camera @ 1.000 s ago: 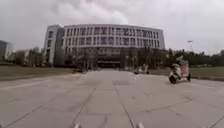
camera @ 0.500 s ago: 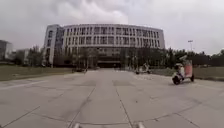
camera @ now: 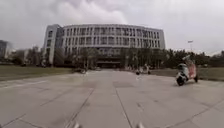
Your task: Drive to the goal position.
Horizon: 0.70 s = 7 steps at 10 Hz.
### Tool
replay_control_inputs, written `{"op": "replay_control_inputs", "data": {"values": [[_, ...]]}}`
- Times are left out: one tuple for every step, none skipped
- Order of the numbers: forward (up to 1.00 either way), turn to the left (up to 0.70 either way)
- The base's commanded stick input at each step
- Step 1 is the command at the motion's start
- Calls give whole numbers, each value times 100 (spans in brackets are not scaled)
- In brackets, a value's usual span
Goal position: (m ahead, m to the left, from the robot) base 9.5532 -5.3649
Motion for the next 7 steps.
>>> {"op": "replay_control_inputs", "data": {"values": [[50,0],[50,0],[50,0],[50,0],[50,0],[50,0],[50,0]]}}
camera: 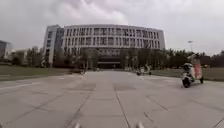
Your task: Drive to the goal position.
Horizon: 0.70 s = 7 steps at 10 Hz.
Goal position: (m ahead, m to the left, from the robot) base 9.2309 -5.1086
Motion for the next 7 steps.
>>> {"op": "replay_control_inputs", "data": {"values": [[50,0],[50,0],[50,0],[50,0],[50,0],[50,0],[50,0]]}}
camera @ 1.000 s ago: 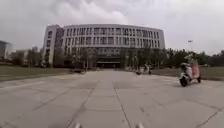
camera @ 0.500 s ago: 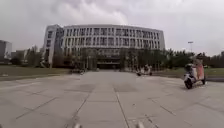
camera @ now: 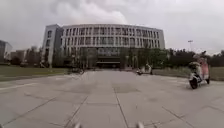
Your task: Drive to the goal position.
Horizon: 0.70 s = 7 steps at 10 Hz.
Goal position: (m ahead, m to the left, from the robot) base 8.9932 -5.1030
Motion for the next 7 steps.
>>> {"op": "replay_control_inputs", "data": {"values": [[50,0],[50,0],[50,0],[50,0],[50,0],[50,0],[50,0]]}}
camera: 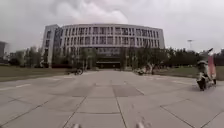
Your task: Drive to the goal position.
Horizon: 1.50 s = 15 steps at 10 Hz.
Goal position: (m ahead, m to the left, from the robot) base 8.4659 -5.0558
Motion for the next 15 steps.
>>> {"op": "replay_control_inputs", "data": {"values": [[50,0],[50,0],[50,0],[50,0],[50,0],[50,0],[50,0],[50,0],[50,0],[50,0],[50,0],[50,0],[50,0],[50,0],[50,0]]}}
